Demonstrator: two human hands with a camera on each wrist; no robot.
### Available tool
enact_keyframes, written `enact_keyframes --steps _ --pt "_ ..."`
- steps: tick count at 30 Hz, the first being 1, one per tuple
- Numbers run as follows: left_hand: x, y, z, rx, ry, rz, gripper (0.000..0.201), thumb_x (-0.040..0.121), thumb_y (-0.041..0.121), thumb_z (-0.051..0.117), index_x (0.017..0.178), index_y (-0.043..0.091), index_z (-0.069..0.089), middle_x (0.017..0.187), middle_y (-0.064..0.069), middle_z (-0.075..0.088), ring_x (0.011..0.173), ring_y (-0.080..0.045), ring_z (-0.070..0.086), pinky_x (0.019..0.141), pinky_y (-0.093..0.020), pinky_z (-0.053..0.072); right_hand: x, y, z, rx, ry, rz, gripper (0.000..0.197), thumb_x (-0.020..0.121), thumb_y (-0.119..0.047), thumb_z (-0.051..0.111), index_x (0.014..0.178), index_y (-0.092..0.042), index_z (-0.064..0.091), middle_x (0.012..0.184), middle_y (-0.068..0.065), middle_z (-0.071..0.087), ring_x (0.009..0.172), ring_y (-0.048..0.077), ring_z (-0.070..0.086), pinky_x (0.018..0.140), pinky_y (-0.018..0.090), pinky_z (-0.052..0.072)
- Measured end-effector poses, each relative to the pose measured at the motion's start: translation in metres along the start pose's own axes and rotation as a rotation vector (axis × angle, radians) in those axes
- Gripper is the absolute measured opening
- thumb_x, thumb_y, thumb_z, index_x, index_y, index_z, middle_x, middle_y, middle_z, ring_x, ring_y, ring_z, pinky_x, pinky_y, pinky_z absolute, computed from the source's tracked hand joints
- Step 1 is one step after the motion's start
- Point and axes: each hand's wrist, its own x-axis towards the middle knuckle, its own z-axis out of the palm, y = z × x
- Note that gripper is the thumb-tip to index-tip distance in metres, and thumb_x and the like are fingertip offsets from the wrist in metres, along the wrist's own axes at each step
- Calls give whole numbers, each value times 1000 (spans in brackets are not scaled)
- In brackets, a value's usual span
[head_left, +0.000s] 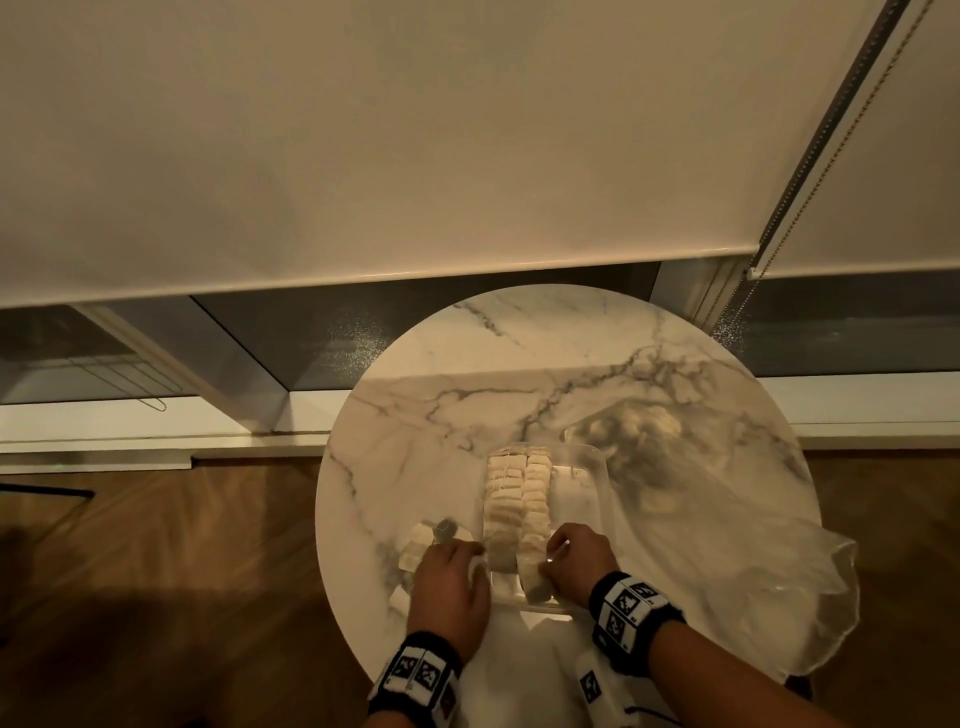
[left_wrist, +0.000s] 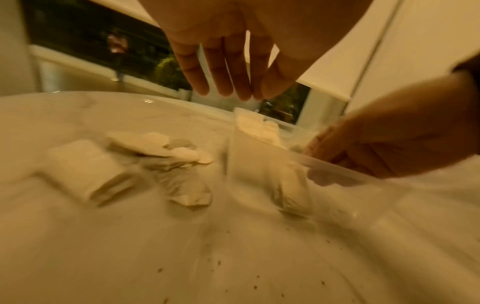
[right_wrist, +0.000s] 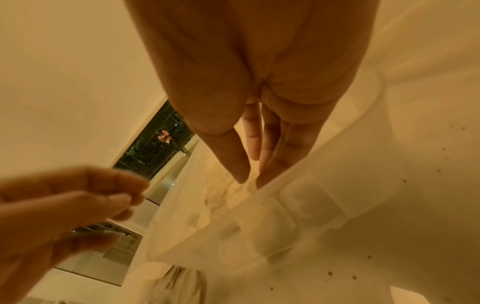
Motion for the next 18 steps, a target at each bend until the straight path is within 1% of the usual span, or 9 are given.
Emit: enact_keyframes --steps 2,3,5,7,9,12,14,16,18 --pt "-3 -18 -7 -86 85 -130 21 88 23 59 106 19 68 103 2 63 99 -18 55 89 -34 47 -2 -1 -1 -16 26 -13 11 79 -13 66 87 -21 67 84 -4 62 77 13 58 62 17 43" --pt "-5 -27 -10 -103 93 -198 19 87 19 62 105 17 68 102 0 63 97 -20 57 89 -34 48 -3 -2 -1 -32 33 -20 12 80 -13 61 87 -21 67 85 -4 61 77 14 57 63 18 42" --pt "-8 -47 -12 -90 47 -309 21 85 14 65 106 15 68 103 -4 63 98 -23 59 89 -34 49 -4 -4 0 -56 8 -28 14 81 -14 58 84 -23 67 87 -5 61 77 13 56 60 16 40" --pt "-12 -65 -12 -44 -25 -361 27 83 15 65 110 18 66 108 -4 62 103 -24 58 93 -34 47 -6 -5 3 -67 -53 -38 14 81 -16 59 77 -27 66 87 -6 62 78 11 58 56 12 38" --pt "-15 -74 -11 -7 -85 -375 30 84 20 65 114 23 64 115 -2 59 109 -22 55 97 -33 45 -9 -6 4 -91 -129 -64 15 82 -20 59 74 -28 68 87 -6 66 81 12 62 58 11 41" --pt "-17 -82 -13 20 -140 -359 34 86 23 62 119 25 61 122 1 54 114 -20 51 100 -32 43 -11 -9 8 -97 -246 -101 17 81 -21 61 76 -32 73 91 -7 73 88 11 67 75 20 54" --pt "-17 -84 -16 23 -152 -347 36 85 20 60 121 26 60 124 2 52 115 -20 50 101 -32 43 -14 -11 10 -87 -292 -132 21 82 -22 62 72 -39 71 94 -9 74 91 10 68 86 24 55" --pt "-17 -88 -19 27 -160 -330 38 84 17 59 121 26 60 126 1 51 115 -19 50 100 -32 44 -15 -12 12 -83 -295 -150 21 85 -24 62 77 -41 72 96 -9 75 91 9 68 88 24 54" --pt "-18 -92 -22 46 -183 -299 40 85 16 57 124 27 58 129 3 48 117 -18 48 100 -31 44 -15 -12 14 -99 -277 -154 19 87 -26 60 89 -35 76 97 -8 75 91 8 68 86 22 53"
